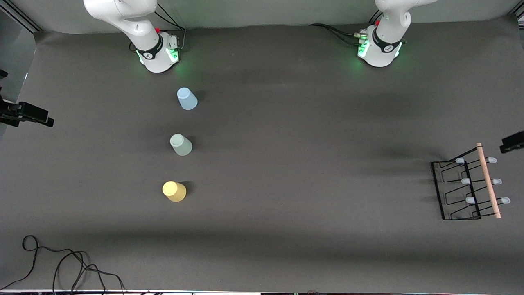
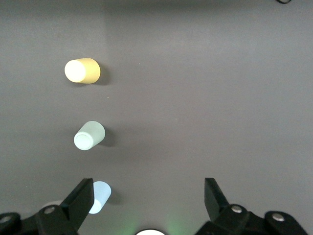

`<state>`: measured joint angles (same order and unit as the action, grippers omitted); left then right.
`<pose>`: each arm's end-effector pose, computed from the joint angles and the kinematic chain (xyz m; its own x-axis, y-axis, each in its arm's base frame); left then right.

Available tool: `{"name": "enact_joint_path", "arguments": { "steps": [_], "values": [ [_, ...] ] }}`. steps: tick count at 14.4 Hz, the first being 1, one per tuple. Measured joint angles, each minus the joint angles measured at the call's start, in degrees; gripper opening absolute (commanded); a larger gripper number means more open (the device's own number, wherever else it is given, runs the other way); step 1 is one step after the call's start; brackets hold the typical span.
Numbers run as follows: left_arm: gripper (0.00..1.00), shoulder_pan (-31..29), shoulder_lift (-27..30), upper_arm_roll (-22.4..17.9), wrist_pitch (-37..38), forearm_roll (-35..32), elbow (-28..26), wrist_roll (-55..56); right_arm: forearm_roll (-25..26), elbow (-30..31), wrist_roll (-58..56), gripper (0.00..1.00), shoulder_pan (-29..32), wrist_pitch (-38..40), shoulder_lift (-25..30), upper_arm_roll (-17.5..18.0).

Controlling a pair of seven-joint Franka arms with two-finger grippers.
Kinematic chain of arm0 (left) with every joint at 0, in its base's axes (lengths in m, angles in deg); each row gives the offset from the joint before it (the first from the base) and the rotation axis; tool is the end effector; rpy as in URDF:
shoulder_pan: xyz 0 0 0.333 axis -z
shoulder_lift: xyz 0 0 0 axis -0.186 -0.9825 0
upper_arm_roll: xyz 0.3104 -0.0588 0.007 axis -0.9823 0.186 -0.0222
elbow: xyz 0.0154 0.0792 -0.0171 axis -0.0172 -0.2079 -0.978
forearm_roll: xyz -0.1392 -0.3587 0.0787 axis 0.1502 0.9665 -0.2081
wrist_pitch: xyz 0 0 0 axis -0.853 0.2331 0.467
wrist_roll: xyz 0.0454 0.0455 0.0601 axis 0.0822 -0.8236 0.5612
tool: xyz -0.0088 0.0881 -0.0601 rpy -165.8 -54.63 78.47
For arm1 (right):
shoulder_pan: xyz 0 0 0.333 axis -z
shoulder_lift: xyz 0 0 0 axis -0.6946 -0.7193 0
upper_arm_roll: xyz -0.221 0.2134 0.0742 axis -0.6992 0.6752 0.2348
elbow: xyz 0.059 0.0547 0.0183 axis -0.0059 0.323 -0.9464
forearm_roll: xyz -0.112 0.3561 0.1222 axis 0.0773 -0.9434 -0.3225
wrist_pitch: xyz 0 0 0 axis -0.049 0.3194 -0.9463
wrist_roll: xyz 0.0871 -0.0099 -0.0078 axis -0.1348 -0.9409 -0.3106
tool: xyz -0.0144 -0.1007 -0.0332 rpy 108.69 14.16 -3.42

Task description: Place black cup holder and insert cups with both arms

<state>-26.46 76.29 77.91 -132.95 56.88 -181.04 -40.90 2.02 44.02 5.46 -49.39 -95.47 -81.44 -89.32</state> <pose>0.6062 0.1772 0.4957 0.9996 -0.0287 0.0079 -0.0281 -0.9973 -0.0685 0.5651 -0.0639 0.6159 0.9938 -0.0527 -0.0977 -0.0526 -0.9986 0.0039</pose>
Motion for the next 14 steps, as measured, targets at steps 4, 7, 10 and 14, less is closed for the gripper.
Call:
{"name": "enact_joint_path", "arguments": {
  "steps": [4,7,10,14],
  "values": [
    [0.96,-2.14,-1.26,0.00,-11.86,-0.22,-11.95,-2.00,0.00,0.00,0.00,1.00,0.02,0.01,-0.13,-0.06],
    [0.94,-2.64,-2.55,-0.01,-13.10,-0.40,-14.64,-2.75,0.00,0.00,0.00,1.00,0.03,0.04,-0.16,-0.11],
    [0.86,-2.76,-4.44,0.00,-14.74,-1.93,-14.61,-4.88,0.00,0.00,0.00,1.00,0.04,0.08,-0.17,-0.21],
    [0.75,-2.76,-6.76,0.27,-16.66,-2.23,-13.93,-5.69,0.00,0.00,0.00,1.00,0.05,0.11,-0.18,-0.32]
  ]
}}
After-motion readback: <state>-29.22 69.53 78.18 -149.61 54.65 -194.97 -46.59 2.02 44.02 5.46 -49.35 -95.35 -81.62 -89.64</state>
